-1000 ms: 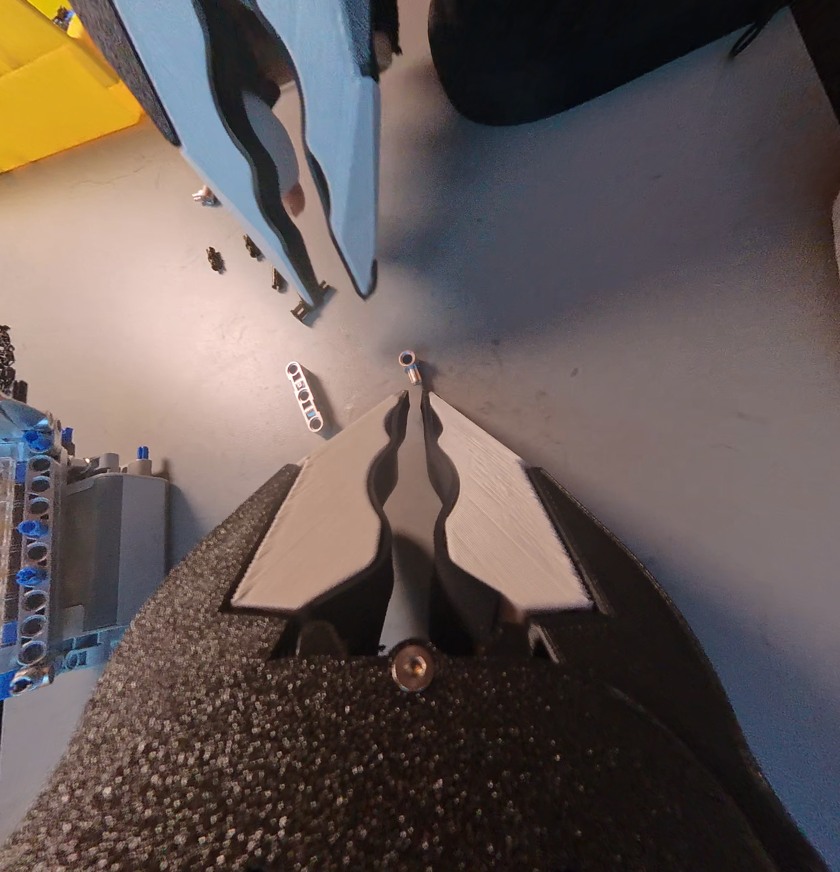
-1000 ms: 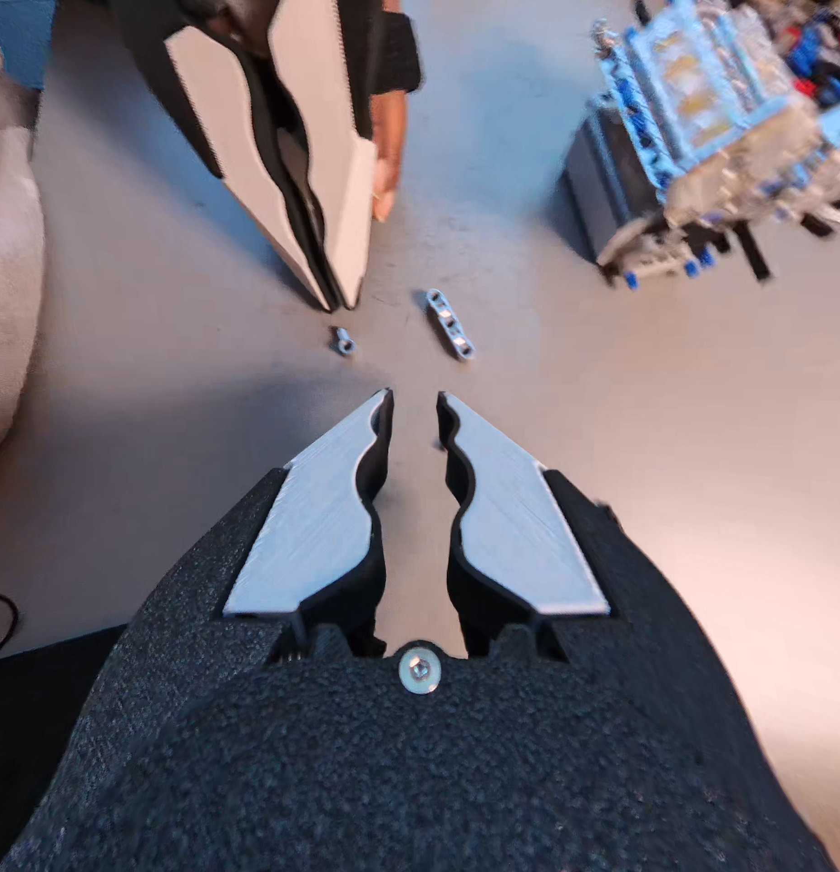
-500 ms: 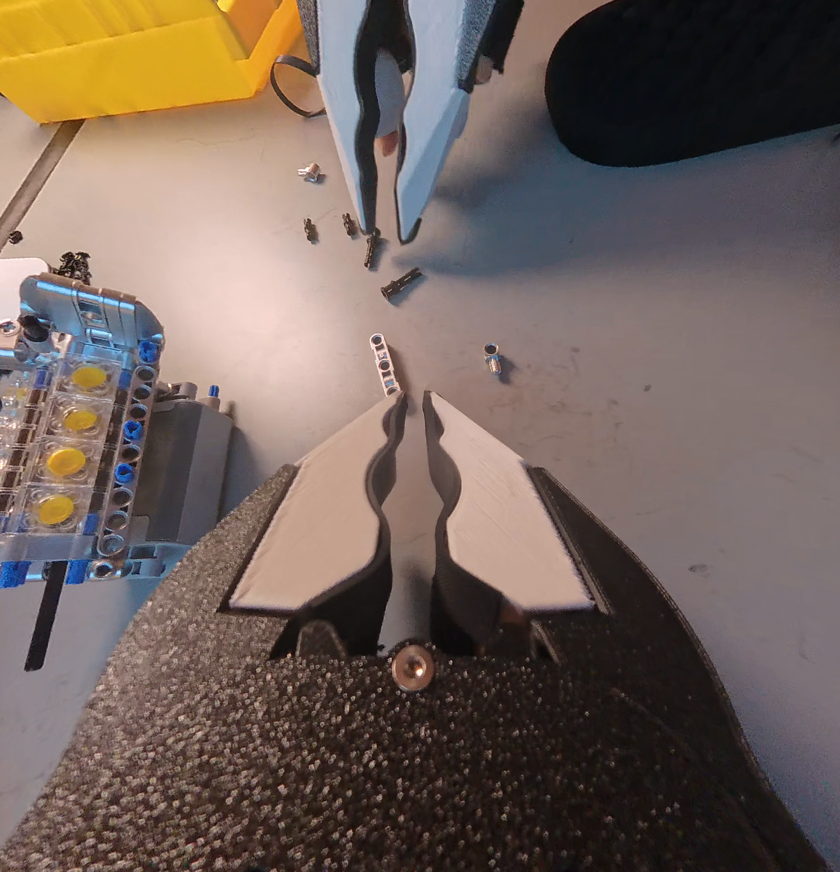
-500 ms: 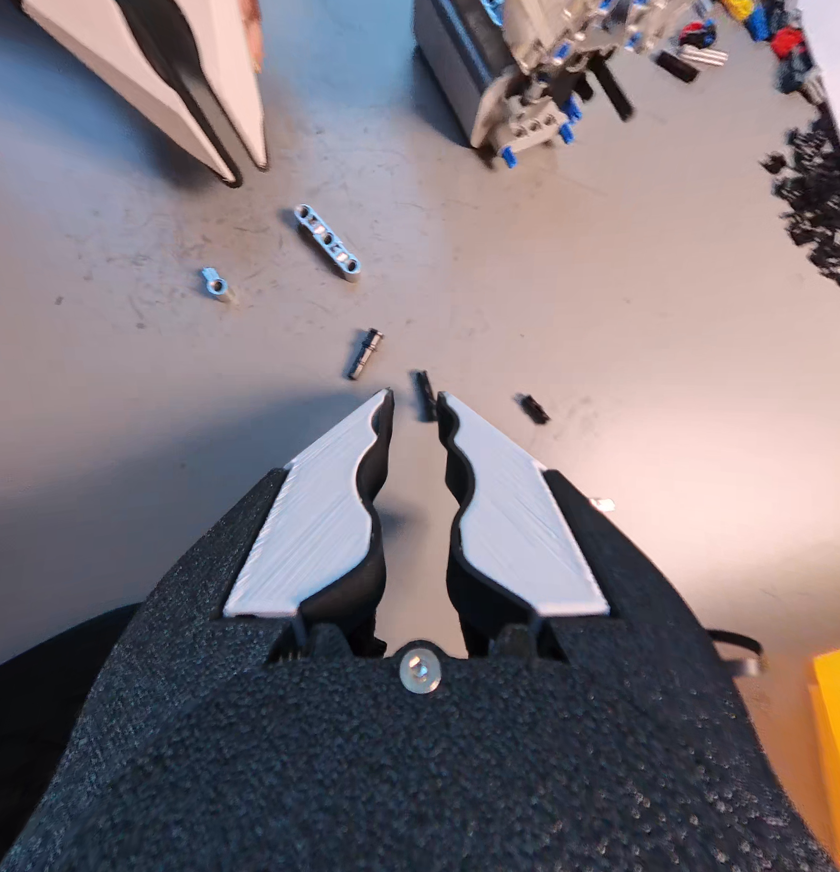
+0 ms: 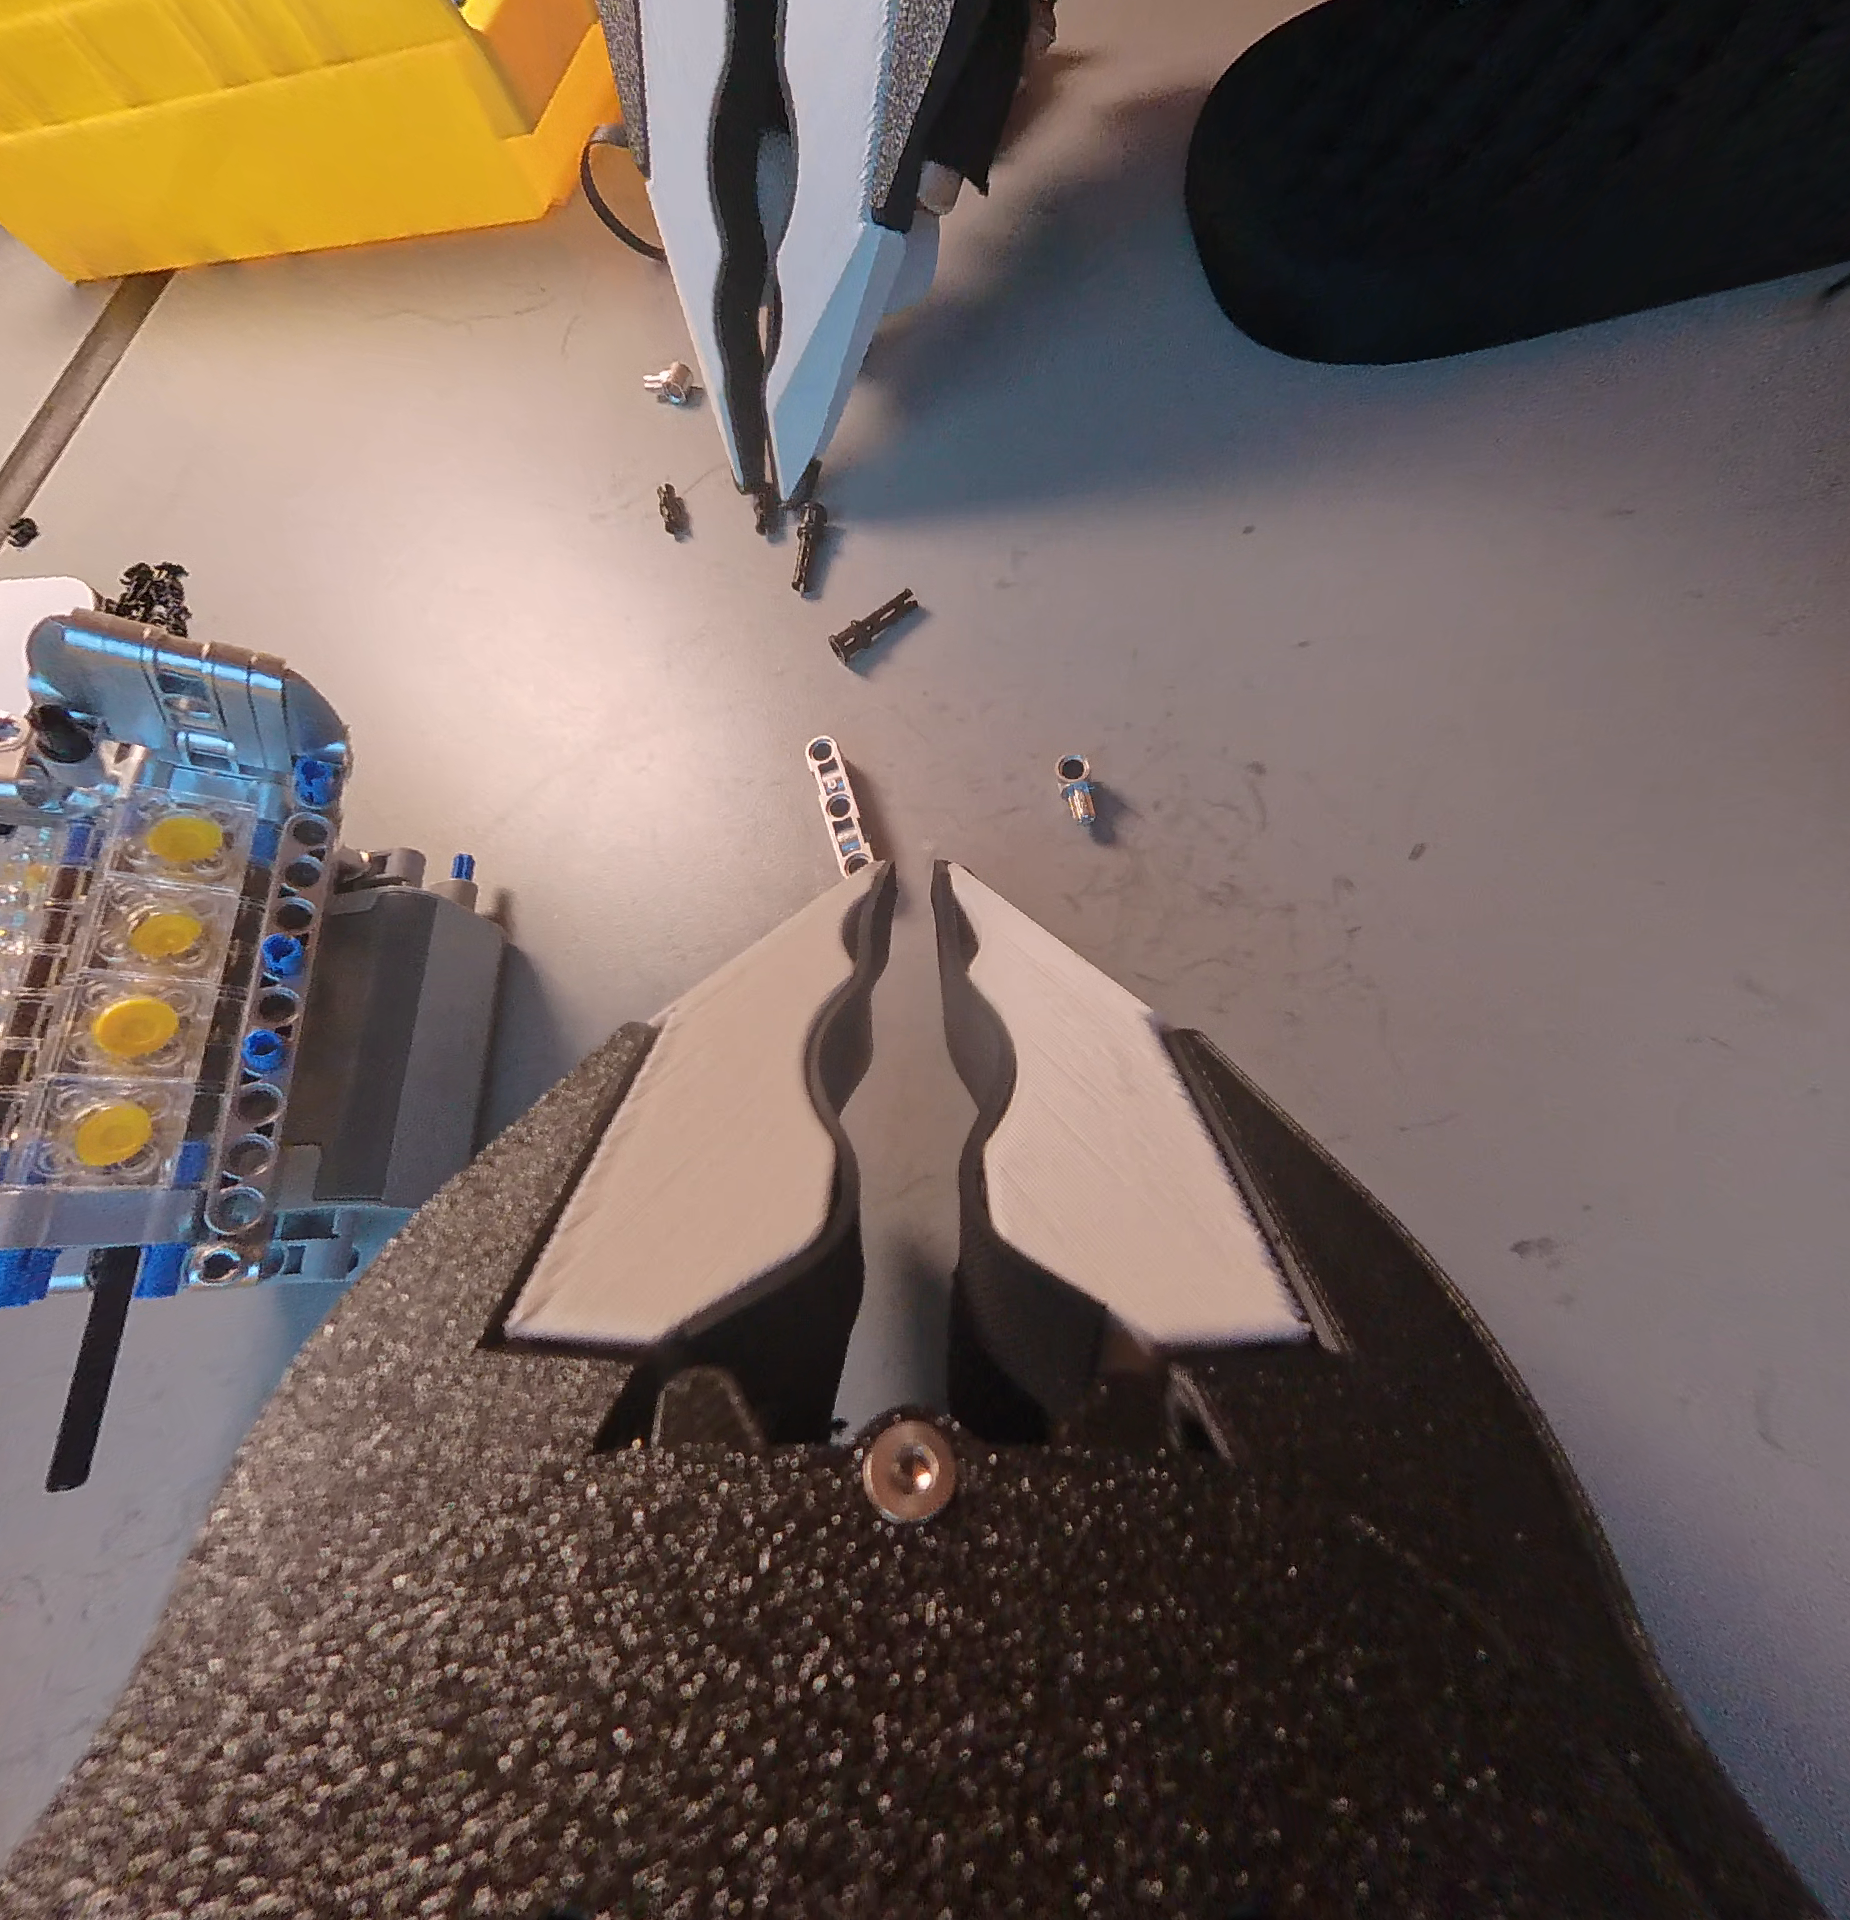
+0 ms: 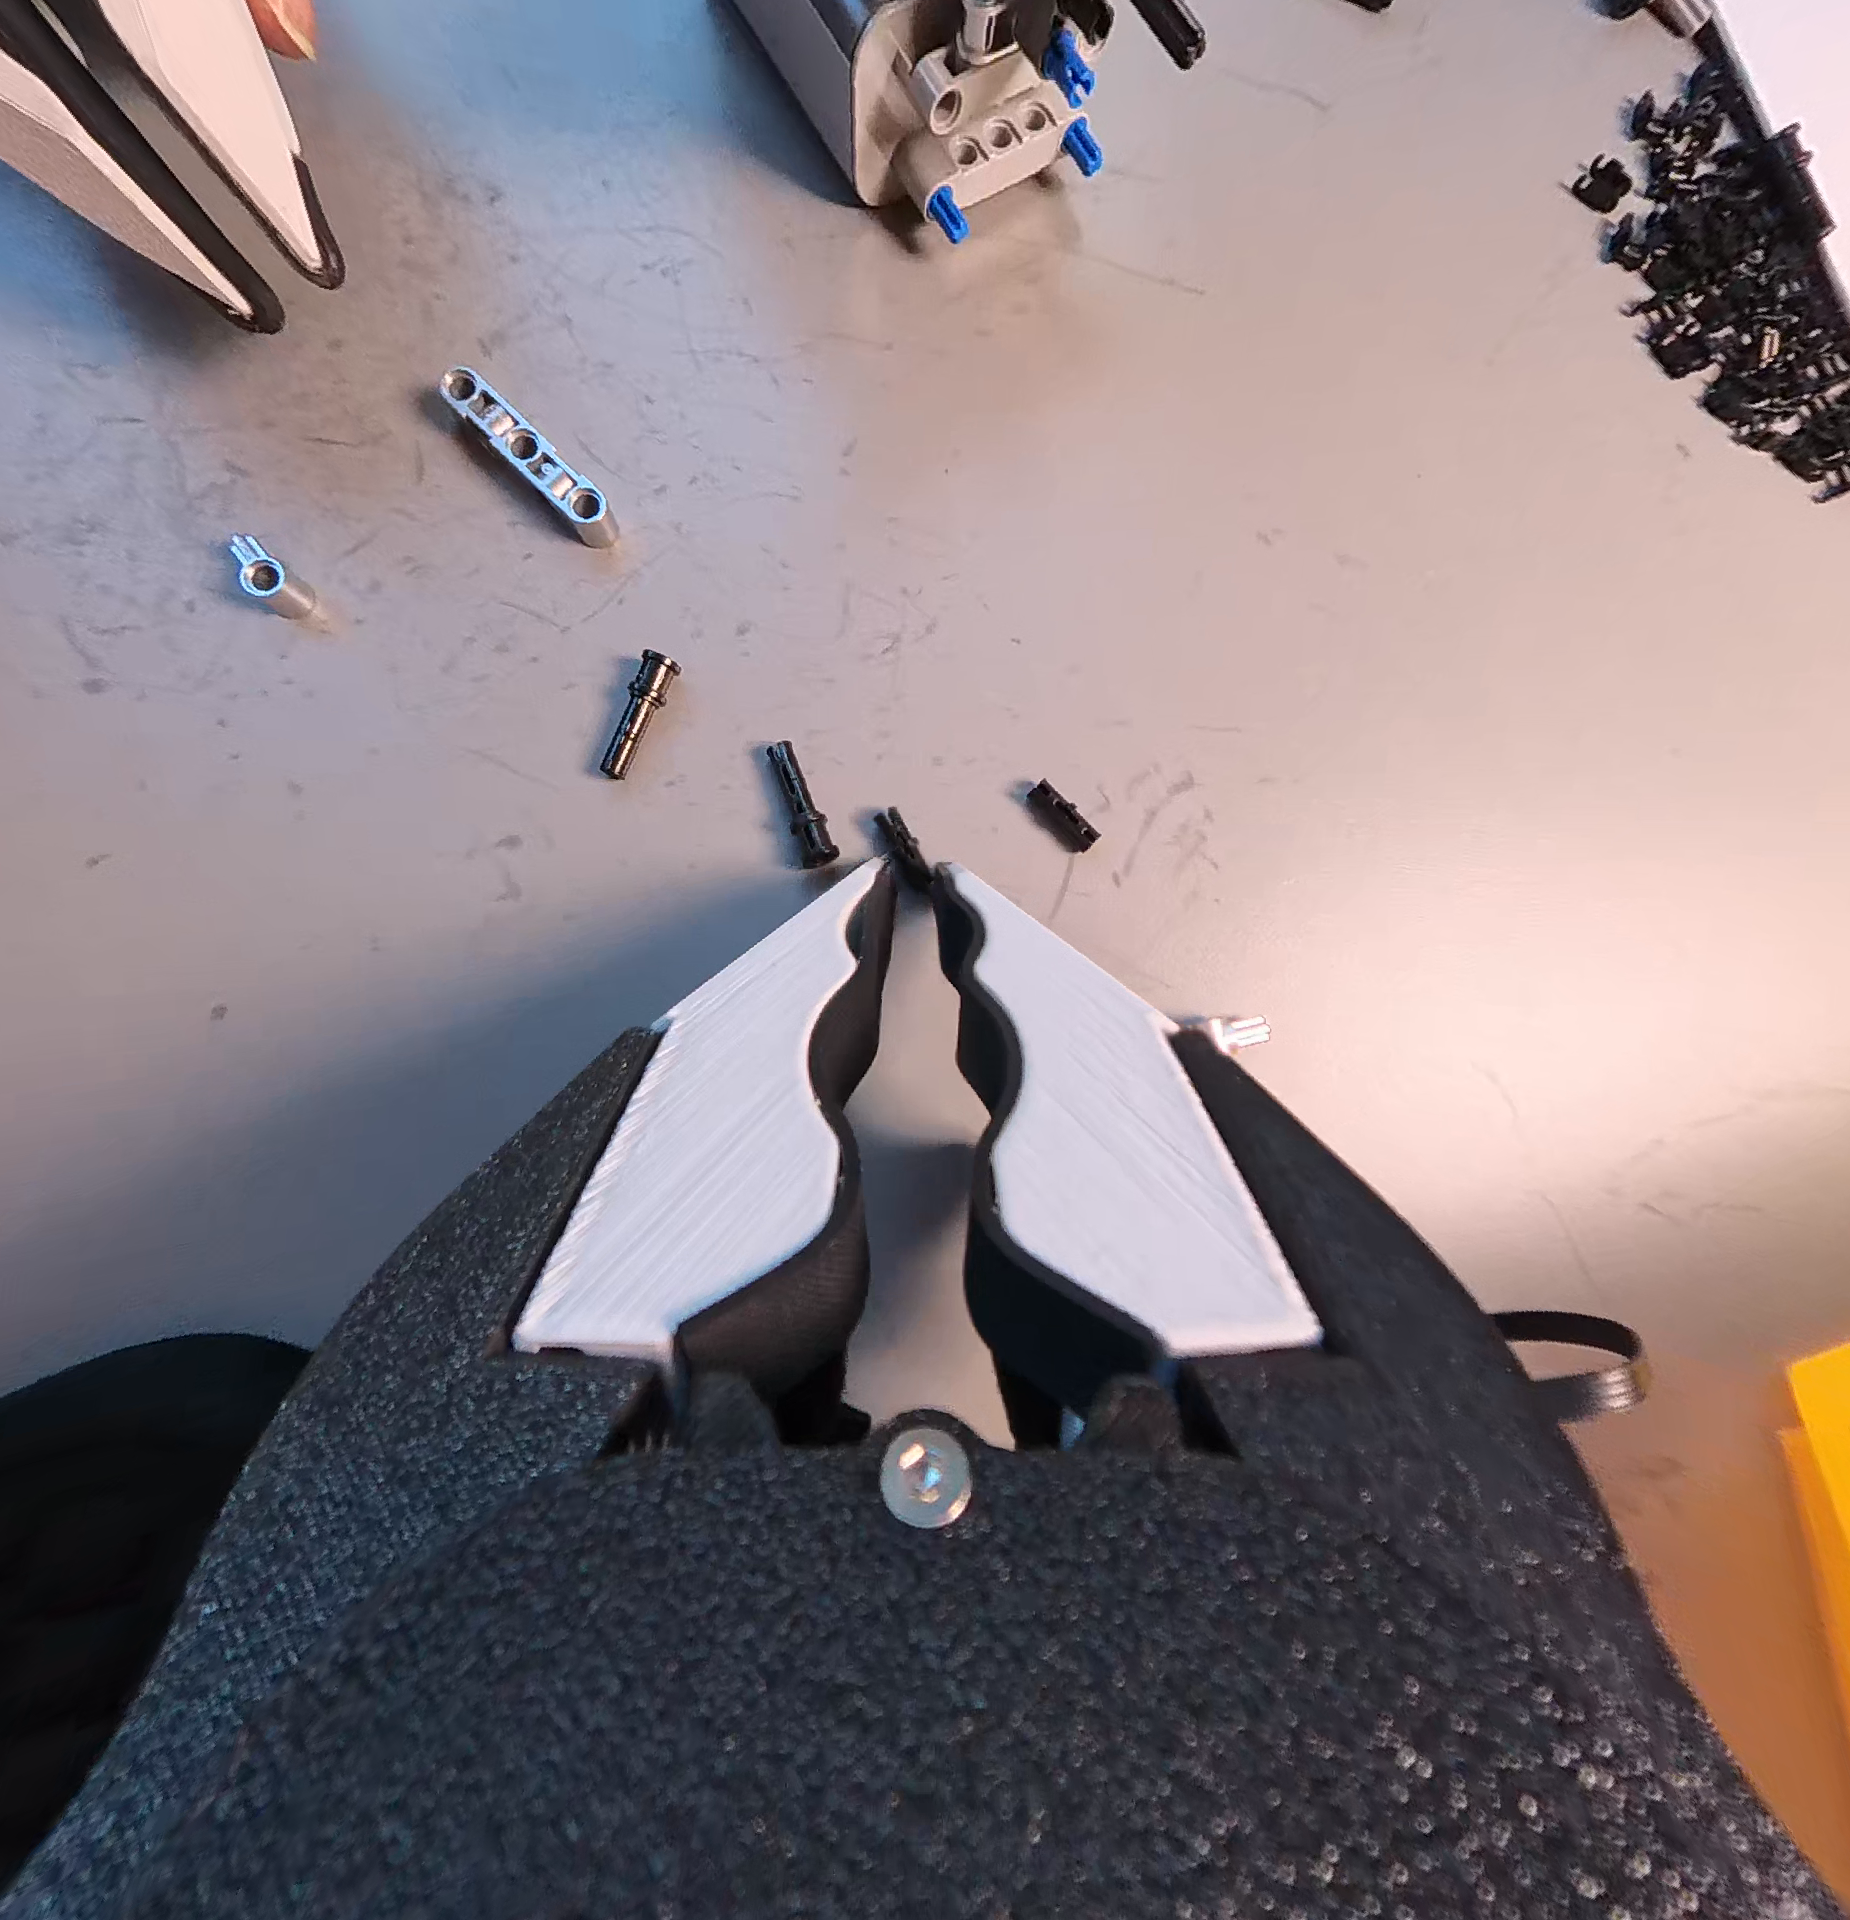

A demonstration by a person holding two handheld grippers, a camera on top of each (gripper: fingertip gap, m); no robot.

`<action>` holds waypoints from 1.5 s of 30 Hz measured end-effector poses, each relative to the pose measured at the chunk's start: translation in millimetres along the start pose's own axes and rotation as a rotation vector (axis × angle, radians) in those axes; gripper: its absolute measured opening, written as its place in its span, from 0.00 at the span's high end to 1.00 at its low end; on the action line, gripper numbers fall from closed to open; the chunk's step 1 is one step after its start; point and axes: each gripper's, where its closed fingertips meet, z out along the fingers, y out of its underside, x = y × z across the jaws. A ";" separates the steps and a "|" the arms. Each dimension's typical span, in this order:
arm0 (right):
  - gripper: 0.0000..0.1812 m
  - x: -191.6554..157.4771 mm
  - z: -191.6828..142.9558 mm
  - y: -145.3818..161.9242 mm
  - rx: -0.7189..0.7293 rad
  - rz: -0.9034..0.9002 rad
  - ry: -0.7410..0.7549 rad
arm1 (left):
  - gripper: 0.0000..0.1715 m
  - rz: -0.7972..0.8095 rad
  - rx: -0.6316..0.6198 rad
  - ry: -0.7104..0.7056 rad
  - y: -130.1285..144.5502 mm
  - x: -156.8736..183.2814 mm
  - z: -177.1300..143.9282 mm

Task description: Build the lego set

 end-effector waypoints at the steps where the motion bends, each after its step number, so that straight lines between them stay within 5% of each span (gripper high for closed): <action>1: 0.97 -0.3 0.3 -0.4 0.003 -0.004 -0.001 | 0.97 -0.001 0.001 0.001 -0.1 0.0 -0.1; 16: 1.00 -2.3 -3.2 -5.6 0.035 -0.037 0.012 | 0.97 -0.018 0.008 0.003 -1.4 -1.3 -1.0; 30: 0.87 11.4 0.2 -1.9 0.030 0.054 0.053 | 0.97 -0.009 0.004 -0.004 -0.6 -1.8 -1.1; 45: 0.88 13.0 6.5 -6.1 0.045 0.109 0.053 | 0.97 -0.018 0.015 -0.013 -1.5 -4.5 -2.3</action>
